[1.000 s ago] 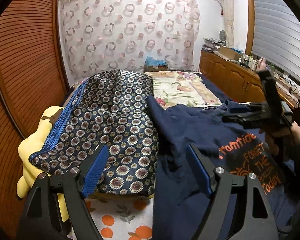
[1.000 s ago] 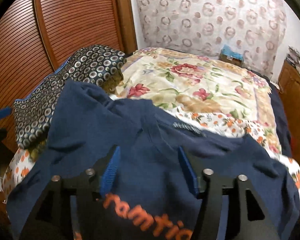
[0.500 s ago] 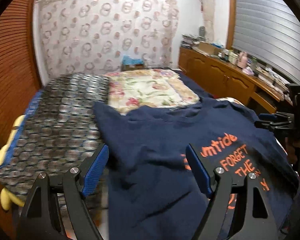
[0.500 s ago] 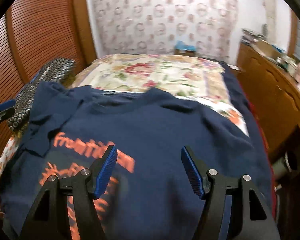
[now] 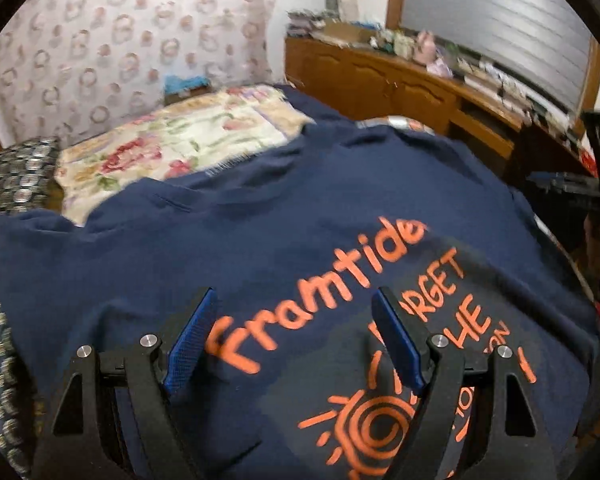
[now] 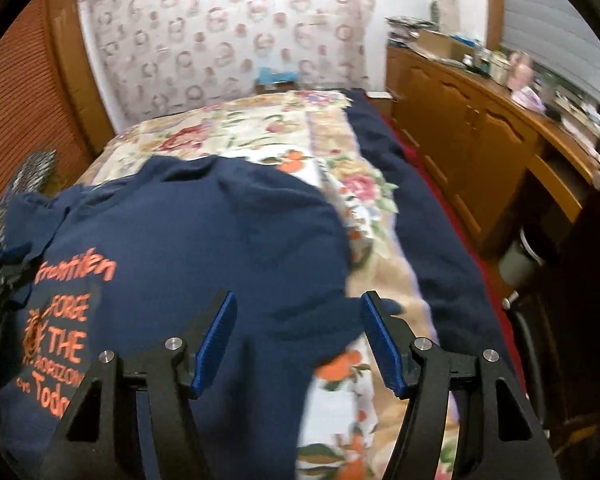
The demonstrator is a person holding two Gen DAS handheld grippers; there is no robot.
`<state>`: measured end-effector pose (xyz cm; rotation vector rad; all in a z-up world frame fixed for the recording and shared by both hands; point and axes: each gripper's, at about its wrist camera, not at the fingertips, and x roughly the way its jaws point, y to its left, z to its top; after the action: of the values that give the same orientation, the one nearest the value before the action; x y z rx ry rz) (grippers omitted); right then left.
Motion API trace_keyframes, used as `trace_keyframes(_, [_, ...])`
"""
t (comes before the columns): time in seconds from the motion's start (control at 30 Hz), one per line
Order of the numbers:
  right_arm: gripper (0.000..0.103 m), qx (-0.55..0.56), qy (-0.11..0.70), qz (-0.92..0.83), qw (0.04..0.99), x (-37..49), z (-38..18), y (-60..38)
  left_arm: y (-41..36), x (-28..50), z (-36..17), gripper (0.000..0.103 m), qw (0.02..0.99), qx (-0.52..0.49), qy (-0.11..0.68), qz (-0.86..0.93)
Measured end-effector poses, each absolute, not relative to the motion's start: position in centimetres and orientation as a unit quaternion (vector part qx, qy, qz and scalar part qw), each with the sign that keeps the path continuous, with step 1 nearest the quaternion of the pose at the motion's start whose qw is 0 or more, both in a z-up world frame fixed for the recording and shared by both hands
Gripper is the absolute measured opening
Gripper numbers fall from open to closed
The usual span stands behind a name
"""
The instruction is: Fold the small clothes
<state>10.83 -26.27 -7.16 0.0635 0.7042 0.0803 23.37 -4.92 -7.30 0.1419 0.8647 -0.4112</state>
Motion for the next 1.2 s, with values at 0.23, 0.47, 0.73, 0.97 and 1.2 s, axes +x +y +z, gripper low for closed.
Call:
trace_keyframes(0.23, [0.06, 0.063, 0.371, 0.036, 0.926, 12.3, -8.3, -25.8, -6.3, 23.2, -8.5, 0.08, 0.871, 0.097, 0.435, -0.206])
trace_keyframes(0.47, [0.06, 0.108, 0.374, 0.04, 0.92, 12.9, -7.6, -28.3, -6.4, 22.8, -8.8, 0.087, 0.872, 0.097, 0.431, -0.21])
trace_keyframes(0.73, [0.05, 0.156, 0.381, 0.061, 0.909, 13.5, -8.7, -30.0, -6.4, 22.7, -8.8, 0.087, 0.872, 0.097, 0.431, -0.209])
trace_keyframes(0.97, [0.01, 0.13, 0.365, 0.058, 0.92, 13.4, -8.4, -29.4, -6.4, 22.7, -8.8, 0.087, 0.872, 0.097, 0.432, -0.209])
trace_keyframes(1.2, [0.007, 0.075, 0.302, 0.051, 0.949, 11.7, -5.9, -27.9, -6.4, 22.7, -8.5, 0.064, 0.875, 0.095, 0.424, -0.213])
